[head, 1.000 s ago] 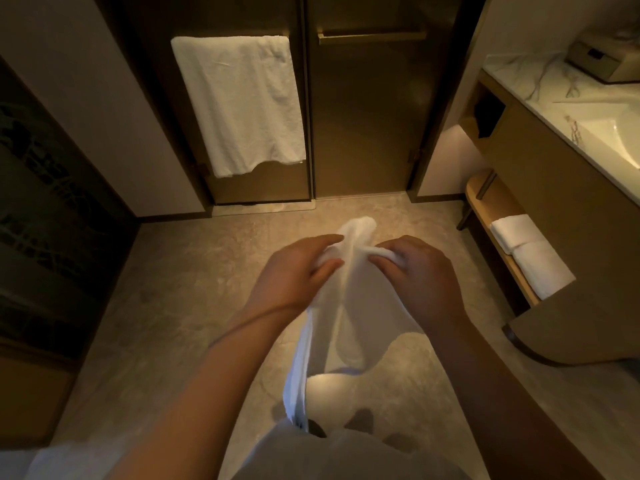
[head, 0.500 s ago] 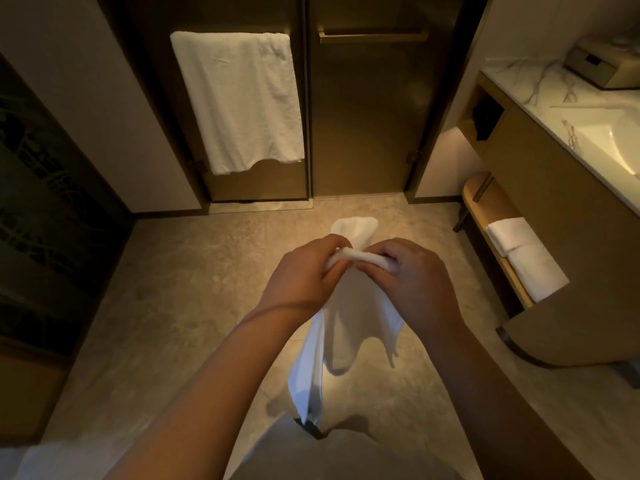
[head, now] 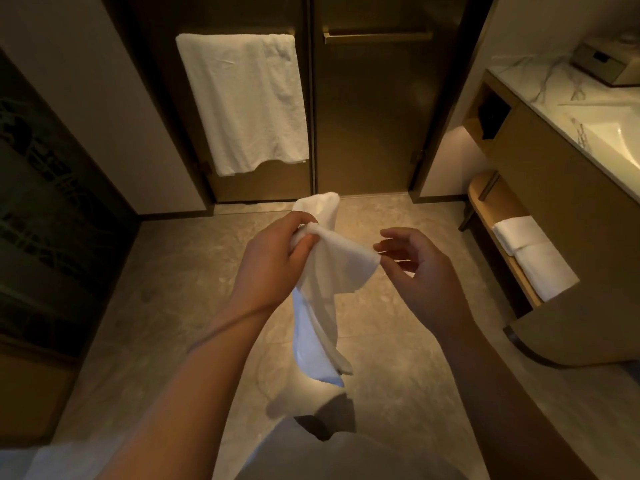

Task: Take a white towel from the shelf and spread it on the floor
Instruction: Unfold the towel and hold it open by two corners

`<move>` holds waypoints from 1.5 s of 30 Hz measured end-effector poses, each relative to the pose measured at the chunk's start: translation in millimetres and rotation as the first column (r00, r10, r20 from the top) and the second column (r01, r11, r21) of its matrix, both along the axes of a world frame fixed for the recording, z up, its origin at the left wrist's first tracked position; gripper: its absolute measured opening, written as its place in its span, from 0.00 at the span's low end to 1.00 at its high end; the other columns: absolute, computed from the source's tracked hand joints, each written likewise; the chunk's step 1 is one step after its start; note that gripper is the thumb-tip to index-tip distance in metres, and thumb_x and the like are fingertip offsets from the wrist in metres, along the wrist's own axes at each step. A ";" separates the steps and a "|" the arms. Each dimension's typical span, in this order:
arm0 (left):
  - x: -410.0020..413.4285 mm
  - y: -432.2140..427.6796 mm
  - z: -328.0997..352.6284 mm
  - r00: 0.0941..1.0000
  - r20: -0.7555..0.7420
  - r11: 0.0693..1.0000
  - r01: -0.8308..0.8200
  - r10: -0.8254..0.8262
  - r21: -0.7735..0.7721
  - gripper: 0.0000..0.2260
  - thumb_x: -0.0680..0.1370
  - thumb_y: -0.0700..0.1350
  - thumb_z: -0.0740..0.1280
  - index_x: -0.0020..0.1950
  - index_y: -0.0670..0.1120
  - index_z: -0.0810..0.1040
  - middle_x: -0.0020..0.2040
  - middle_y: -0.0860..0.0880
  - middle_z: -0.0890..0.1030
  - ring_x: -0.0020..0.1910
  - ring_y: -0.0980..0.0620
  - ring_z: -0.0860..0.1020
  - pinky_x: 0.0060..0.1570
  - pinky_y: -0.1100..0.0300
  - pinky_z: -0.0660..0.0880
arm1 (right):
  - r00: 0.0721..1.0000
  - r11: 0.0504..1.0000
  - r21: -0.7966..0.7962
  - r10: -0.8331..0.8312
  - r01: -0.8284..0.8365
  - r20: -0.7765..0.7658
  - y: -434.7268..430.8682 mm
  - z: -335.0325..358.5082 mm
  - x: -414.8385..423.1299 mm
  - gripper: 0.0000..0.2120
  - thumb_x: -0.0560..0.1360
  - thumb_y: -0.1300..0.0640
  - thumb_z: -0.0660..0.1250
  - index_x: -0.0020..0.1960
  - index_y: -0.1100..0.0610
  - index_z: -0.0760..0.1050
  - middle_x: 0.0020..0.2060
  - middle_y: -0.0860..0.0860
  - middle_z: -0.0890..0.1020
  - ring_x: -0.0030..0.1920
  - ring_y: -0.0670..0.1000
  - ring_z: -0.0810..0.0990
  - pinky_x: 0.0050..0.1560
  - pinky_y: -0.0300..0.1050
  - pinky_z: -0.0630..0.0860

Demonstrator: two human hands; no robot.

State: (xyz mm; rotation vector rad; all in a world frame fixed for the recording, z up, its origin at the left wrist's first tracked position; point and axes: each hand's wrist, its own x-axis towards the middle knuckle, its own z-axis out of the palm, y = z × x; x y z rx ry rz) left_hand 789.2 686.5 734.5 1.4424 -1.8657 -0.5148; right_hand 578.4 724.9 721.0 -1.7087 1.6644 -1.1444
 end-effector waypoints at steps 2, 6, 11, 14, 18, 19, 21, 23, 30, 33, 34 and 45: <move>6.7 -1.1 1.2 1.000 -0.013 1.000 -0.010 0.010 0.004 0.08 0.78 0.49 0.63 0.56 0.54 0.76 0.46 0.58 0.78 0.43 0.59 0.75 0.43 0.56 0.76 | 0.998 0.998 0.028 0.062 -0.063 0.013 -1.6 -0.8 10.2 0.19 0.74 0.56 0.69 0.59 0.38 0.69 0.46 0.29 0.76 0.49 0.31 0.77 0.40 0.20 0.71; 22.8 -4.0 5.7 0.999 -0.040 0.999 -0.034 0.033 0.000 0.07 0.78 0.49 0.62 0.55 0.55 0.75 0.46 0.57 0.78 0.43 0.64 0.75 0.42 0.59 0.76 | 0.984 0.984 0.033 0.177 -0.177 -0.010 -1.6 -2.0 28.4 0.22 0.73 0.55 0.70 0.60 0.36 0.67 0.50 0.26 0.73 0.53 0.32 0.75 0.46 0.25 0.71; 41.5 -8.7 11.9 0.997 -0.052 0.998 -0.057 0.057 0.003 0.06 0.78 0.49 0.63 0.54 0.54 0.75 0.45 0.58 0.77 0.44 0.56 0.76 0.45 0.52 0.78 | 0.980 0.979 0.043 0.199 -0.199 0.002 -4.5 0.1 56.8 0.21 0.70 0.48 0.73 0.57 0.35 0.67 0.49 0.28 0.73 0.52 0.34 0.75 0.45 0.26 0.71; 52.4 -13.8 13.8 0.997 -0.045 0.998 -0.061 0.061 0.011 0.06 0.78 0.49 0.63 0.54 0.54 0.76 0.45 0.57 0.77 0.44 0.55 0.76 0.46 0.50 0.78 | 0.988 0.987 -0.022 0.157 -0.157 0.010 -8.7 0.9 70.7 0.13 0.73 0.48 0.70 0.55 0.40 0.72 0.47 0.32 0.76 0.49 0.37 0.77 0.46 0.28 0.74; 66.1 -21.3 15.0 0.997 -0.054 0.998 -0.056 0.057 0.024 0.08 0.78 0.50 0.63 0.56 0.54 0.75 0.46 0.56 0.77 0.45 0.54 0.76 0.47 0.50 0.78 | 0.996 0.992 -0.090 0.085 -0.086 -0.009 -16.3 4.1 87.2 0.05 0.75 0.49 0.66 0.51 0.42 0.73 0.42 0.31 0.76 0.47 0.35 0.77 0.40 0.23 0.72; 68.9 -23.0 15.0 0.996 -0.065 0.998 -0.060 0.061 0.025 0.09 0.78 0.51 0.63 0.58 0.54 0.74 0.45 0.57 0.77 0.44 0.55 0.76 0.46 0.52 0.78 | 0.998 0.993 -0.095 0.069 -0.069 0.000 -19.4 5.7 91.0 0.04 0.76 0.50 0.66 0.50 0.42 0.74 0.41 0.31 0.77 0.47 0.35 0.77 0.40 0.23 0.72; 74.3 -26.5 15.1 0.993 -0.083 0.996 -0.078 0.082 0.043 0.12 0.77 0.53 0.64 0.60 0.55 0.71 0.42 0.60 0.74 0.41 0.59 0.75 0.41 0.56 0.77 | 0.999 0.995 -0.099 0.036 -0.032 0.041 -26.6 9.0 98.4 0.03 0.76 0.51 0.66 0.48 0.43 0.75 0.38 0.33 0.78 0.45 0.36 0.78 0.39 0.23 0.72; 78.6 -29.2 13.5 0.991 -0.089 0.993 -0.091 0.097 0.070 0.09 0.77 0.53 0.64 0.55 0.56 0.71 0.40 0.60 0.73 0.40 0.61 0.74 0.39 0.59 0.75 | 0.997 0.996 -0.090 0.005 0.002 0.078 -34.2 12.9 106.7 0.02 0.75 0.51 0.66 0.45 0.43 0.75 0.36 0.35 0.79 0.42 0.38 0.79 0.38 0.25 0.73; 90.5 -28.4 1.7 0.992 -0.123 0.996 0.002 0.009 0.089 0.04 0.77 0.50 0.65 0.51 0.56 0.77 0.42 0.63 0.77 0.44 0.65 0.76 0.41 0.65 0.75 | 0.981 1.000 -0.011 -0.007 0.010 0.194 -61.6 25.1 142.1 0.03 0.74 0.55 0.68 0.42 0.50 0.79 0.35 0.44 0.81 0.38 0.46 0.81 0.41 0.49 0.82; 97.0 -32.0 -1.8 0.978 -0.201 0.996 -0.037 0.053 0.087 0.03 0.76 0.49 0.66 0.49 0.56 0.76 0.40 0.61 0.78 0.42 0.66 0.76 0.38 0.71 0.74 | 0.972 0.999 0.008 0.030 -0.032 0.232 -67.5 26.1 158.4 0.03 0.74 0.53 0.69 0.42 0.46 0.79 0.35 0.43 0.82 0.39 0.46 0.82 0.43 0.49 0.82; 98.3 -33.1 -2.7 0.966 -0.248 0.994 -0.052 0.076 0.099 0.03 0.76 0.48 0.66 0.48 0.56 0.76 0.40 0.61 0.79 0.42 0.66 0.77 0.38 0.72 0.73 | 0.974 0.999 -0.007 0.041 -0.041 0.225 -68.7 26.3 162.7 0.03 0.74 0.53 0.69 0.42 0.45 0.79 0.35 0.42 0.82 0.40 0.44 0.82 0.43 0.46 0.82; 101.5 -37.1 9.2 0.830 -0.551 0.986 0.005 0.089 0.166 0.10 0.72 0.63 0.65 0.49 0.61 0.76 0.45 0.59 0.82 0.46 0.62 0.80 0.48 0.59 0.79 | 0.945 0.971 -0.088 0.237 -0.223 0.224 -82.1 40.4 170.7 0.12 0.73 0.61 0.70 0.50 0.44 0.81 0.45 0.40 0.81 0.47 0.37 0.79 0.42 0.25 0.73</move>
